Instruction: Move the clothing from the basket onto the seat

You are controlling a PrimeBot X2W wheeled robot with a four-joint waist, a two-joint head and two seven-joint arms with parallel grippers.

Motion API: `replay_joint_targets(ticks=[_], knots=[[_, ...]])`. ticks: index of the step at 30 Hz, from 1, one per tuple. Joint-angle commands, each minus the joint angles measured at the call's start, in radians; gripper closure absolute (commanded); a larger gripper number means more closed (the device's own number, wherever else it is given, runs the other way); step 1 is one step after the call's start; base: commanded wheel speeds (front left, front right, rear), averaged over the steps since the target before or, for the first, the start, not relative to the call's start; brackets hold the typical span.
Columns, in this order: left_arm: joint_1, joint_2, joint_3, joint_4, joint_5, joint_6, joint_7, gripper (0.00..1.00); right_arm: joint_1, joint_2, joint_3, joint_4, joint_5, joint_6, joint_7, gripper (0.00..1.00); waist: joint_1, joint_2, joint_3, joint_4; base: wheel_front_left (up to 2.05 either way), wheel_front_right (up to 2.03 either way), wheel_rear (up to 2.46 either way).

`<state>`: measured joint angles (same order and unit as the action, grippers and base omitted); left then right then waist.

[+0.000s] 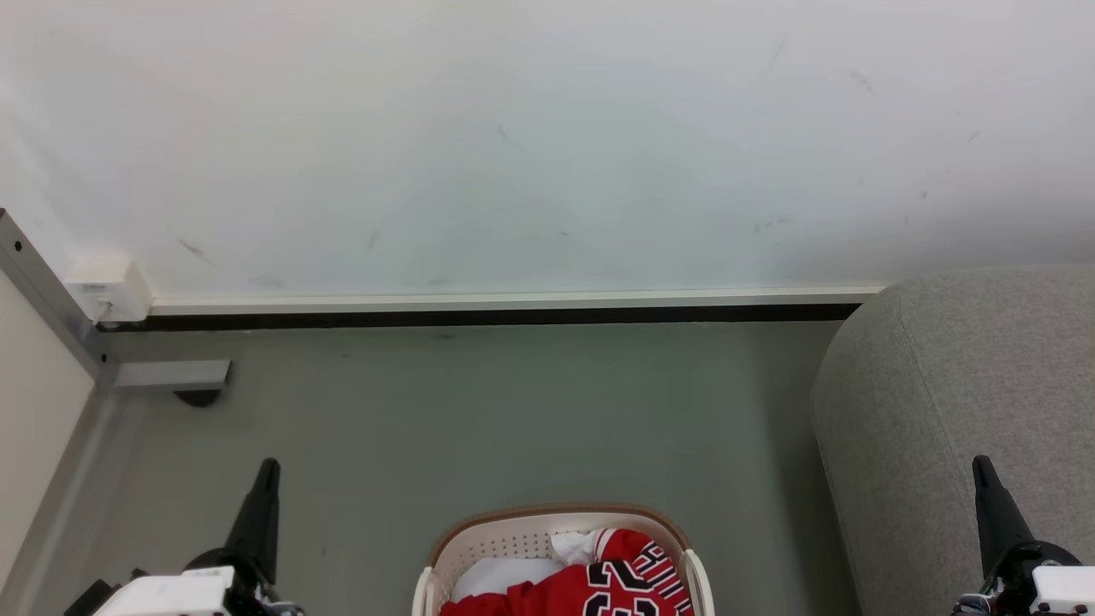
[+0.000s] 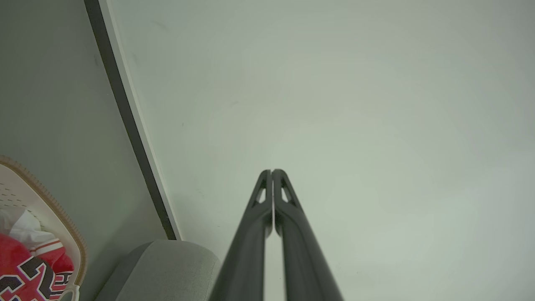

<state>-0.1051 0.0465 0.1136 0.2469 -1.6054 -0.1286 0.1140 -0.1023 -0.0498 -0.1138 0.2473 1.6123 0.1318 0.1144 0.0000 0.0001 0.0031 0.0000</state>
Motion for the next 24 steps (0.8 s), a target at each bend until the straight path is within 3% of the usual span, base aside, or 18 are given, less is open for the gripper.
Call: replay_joint_targets(ticks=[1,8,9,24], knots=[[-0.008,0.007,0.001,-0.004,-0.014,-0.004,0.003,1.00,-0.012,0.000,-0.003,-0.005,0.001,-0.002,0.002,1.00,0.0000,-0.0001,0.000,0.000,0.00,0.00,0.00],[-0.008,0.007,0.001,-0.004,-0.014,-0.005,0.003,1.00,-0.012,0.000,-0.003,-0.005,0.001,-0.002,0.002,1.00,0.0000,-0.0001,0.000,0.000,0.00,0.00,0.00],[0.000,0.000,0.000,0.002,0.000,0.000,0.000,0.00,0.000,0.000,0.000,0.002,0.000,0.000,0.000,0.00,0.0000,-0.0001,0.000,0.000,0.00,0.00,0.00],[0.011,-0.004,-0.018,-0.028,0.052,0.001,-0.065,0.00,0.004,0.001,0.057,-0.032,-0.018,0.000,-0.061,0.00,0.0000,-0.0001,0.003,0.000,0.00,0.00,0.00]])
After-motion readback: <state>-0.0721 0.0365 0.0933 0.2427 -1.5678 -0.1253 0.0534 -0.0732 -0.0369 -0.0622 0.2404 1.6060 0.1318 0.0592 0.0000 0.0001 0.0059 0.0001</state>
